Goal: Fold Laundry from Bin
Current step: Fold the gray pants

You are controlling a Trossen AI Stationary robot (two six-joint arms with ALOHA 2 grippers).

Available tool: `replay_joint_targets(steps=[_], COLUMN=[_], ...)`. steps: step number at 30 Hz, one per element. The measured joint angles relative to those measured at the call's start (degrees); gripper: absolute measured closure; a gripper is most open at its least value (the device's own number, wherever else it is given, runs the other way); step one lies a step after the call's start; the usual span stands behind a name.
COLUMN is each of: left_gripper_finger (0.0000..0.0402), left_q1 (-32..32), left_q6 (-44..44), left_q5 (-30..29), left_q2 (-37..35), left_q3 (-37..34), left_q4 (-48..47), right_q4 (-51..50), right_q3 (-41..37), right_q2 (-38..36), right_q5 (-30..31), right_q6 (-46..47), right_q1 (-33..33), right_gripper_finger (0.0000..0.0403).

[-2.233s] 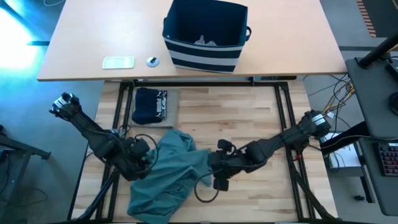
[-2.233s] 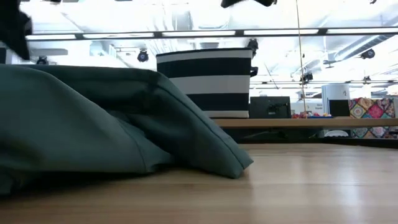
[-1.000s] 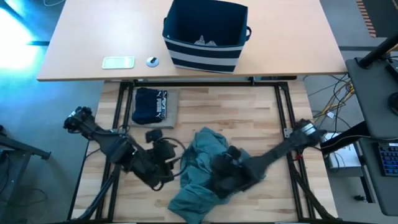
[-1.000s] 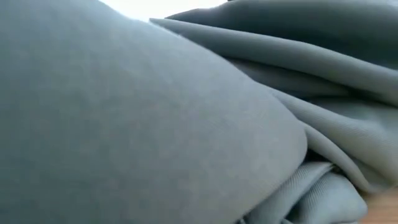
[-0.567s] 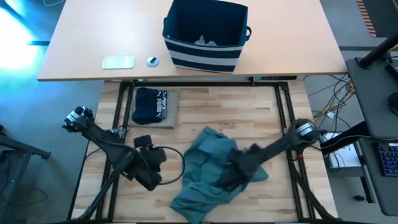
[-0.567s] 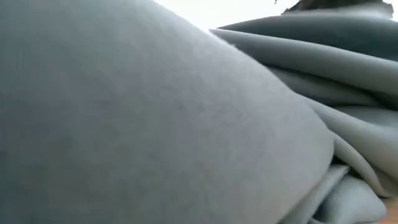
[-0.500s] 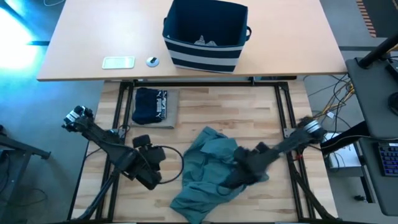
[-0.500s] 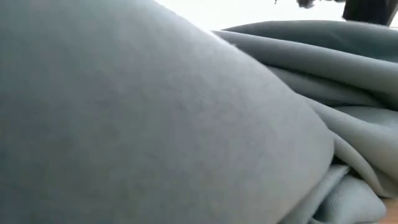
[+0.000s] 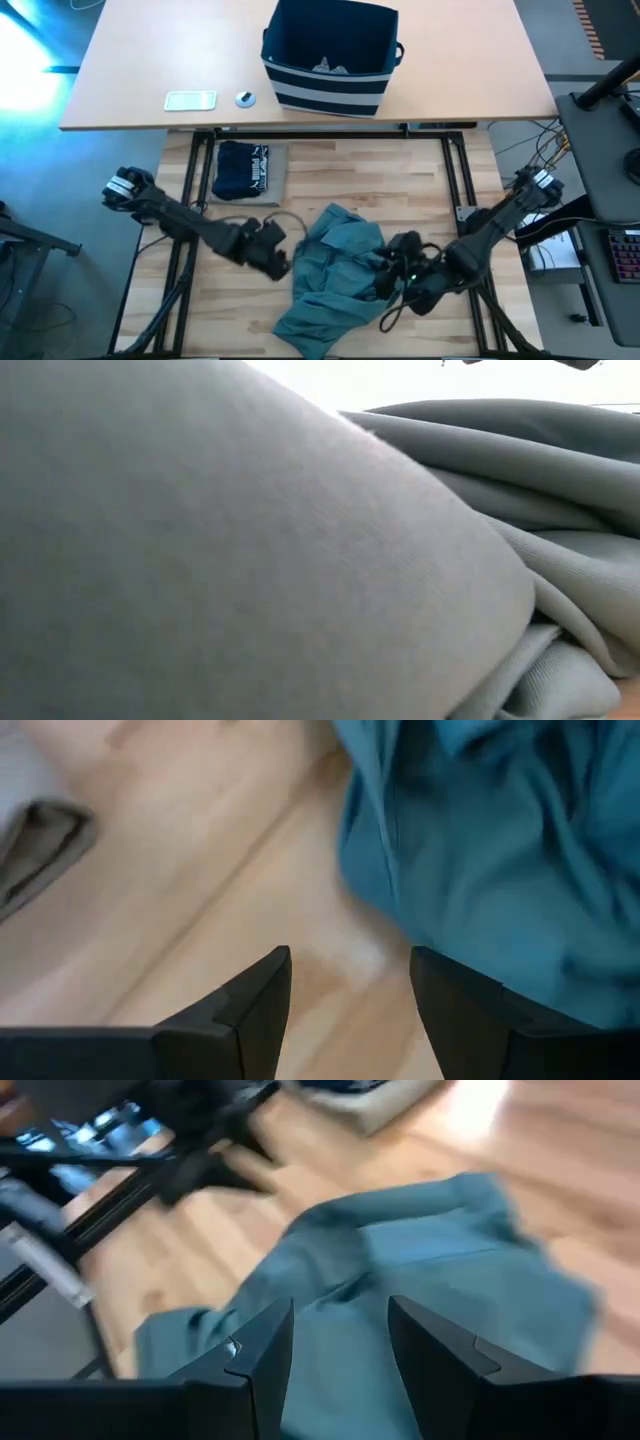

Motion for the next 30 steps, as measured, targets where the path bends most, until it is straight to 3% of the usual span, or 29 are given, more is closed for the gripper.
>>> replay_joint_targets(steps=[6,12,15,18,20,25,30], left_gripper_finger=[0.0202,0.0203,0.0247,0.034,0.0384,0.0398,0.04], left_q1=[7.86,12.05,12.82,13.72,14.41,16.7,19.6], left_q6=[6.76,2.91,4.22,3.2,1.76,2.23,14.03], left_q5=[8.31,8.89,10.42,13.26,14.57,13.97,7.85], left_q2=[0.73,5.05,7.27,8.65,8.31,3.43,-2.04], left_q3=[-6.27,-8.63,-7.79,-5.72,-3.35,7.13,23.39], left_q4=[21.93,25.64,25.87,25.96,28.58,36.19,37.61], right_q4=[3.29,3.5,3.3,2.1,-1.81,-18.9,-21.71], right_q3=[-1.27,-1.29,-1.31,-0.48,1.8,12.0,19.74], right_q2=[4.78,9.29,10.71,10.49,9.6,4.62,0.24], right_q5=[-6.16,-14.21,-15.01,-14.42,-13.1,-6.62,11.38], right_q6=[-0.43,0.74,-1.14,-6.06,-10.15,-20.78,-42.7], right_q1=[-0.23,-0.13,-0.2,-0.33,-0.33,-0.2,2.77], right_gripper_finger=[0.0243,0.0243,0.0243,0.0243,0.0243,0.0243,0.0243])
